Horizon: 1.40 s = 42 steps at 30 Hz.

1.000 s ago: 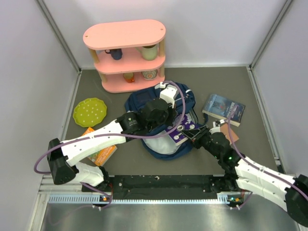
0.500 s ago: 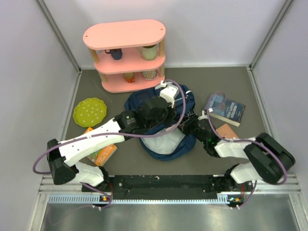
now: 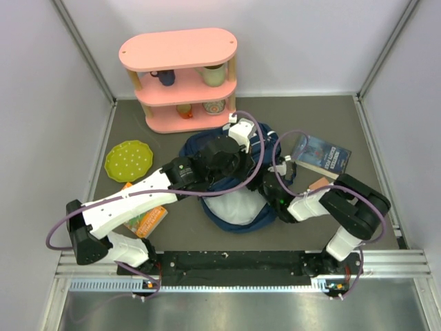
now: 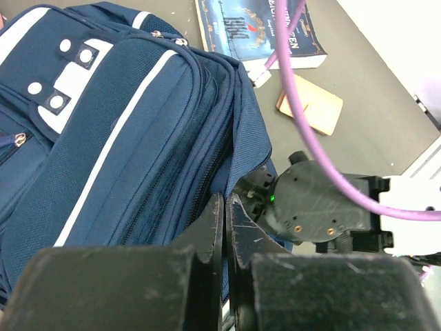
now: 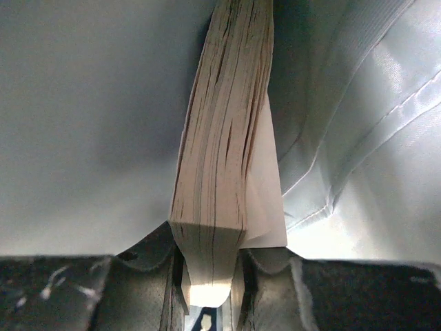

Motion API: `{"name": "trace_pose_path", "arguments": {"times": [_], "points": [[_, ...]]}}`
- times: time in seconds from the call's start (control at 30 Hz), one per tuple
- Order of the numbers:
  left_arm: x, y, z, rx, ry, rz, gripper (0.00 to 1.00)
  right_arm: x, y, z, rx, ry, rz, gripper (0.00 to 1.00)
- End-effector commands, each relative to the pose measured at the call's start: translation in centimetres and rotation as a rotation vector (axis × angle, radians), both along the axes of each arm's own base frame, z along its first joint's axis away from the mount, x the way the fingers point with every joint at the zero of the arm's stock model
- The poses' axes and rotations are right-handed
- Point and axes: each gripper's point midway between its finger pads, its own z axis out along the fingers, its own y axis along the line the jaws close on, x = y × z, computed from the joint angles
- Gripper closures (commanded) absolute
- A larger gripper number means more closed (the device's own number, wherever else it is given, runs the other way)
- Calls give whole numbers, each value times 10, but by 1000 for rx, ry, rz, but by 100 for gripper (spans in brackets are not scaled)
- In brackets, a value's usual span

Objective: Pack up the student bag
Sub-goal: Place the book in the student bag.

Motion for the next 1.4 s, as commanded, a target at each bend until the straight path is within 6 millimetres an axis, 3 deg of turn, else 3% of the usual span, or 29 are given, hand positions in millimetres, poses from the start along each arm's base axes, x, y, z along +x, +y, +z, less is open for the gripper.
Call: {"name": "trace_pose_path", "arguments": {"times": [0.0,0.1,0.13,0.27,0.3,0.4,0.47,0.5,0.7,0.97,1.03,1.27,1.3,1.37], "points": [[2,-11,80,-239,-96,0,100,24,7,58,151,-159,-127,100],[2,-8,80,-247,-99,10,100,26,11,37,161,-132,-126,99],[2,-7,79,-249,-98,15,100,25,12,24,148,-112,-119,94],[7,1,71,-237,-97,56,100,13,14,4,137,-71,-73,77],[8,2,72,-244,-99,61,100,10,14,0,130,-63,-59,71],[11,8,66,-240,-95,86,100,-3,14,-10,101,-38,-3,36],[14,12,62,-233,-95,102,100,-13,16,-13,91,-17,42,28],[15,13,61,-234,-95,106,100,-16,16,-16,74,-8,57,19],[22,21,52,-231,-89,138,100,-38,18,-15,46,11,143,11],[27,25,47,-235,-85,152,100,-61,13,-22,-18,74,192,16],[28,25,44,-233,-79,151,100,-62,10,-22,-24,83,180,23],[25,20,41,-241,-66,127,100,-66,14,-20,13,89,189,63],[25,21,41,-240,-67,126,100,-66,13,-23,3,101,182,78],[25,22,42,-240,-69,129,100,-66,12,-23,-3,106,172,96]]}}
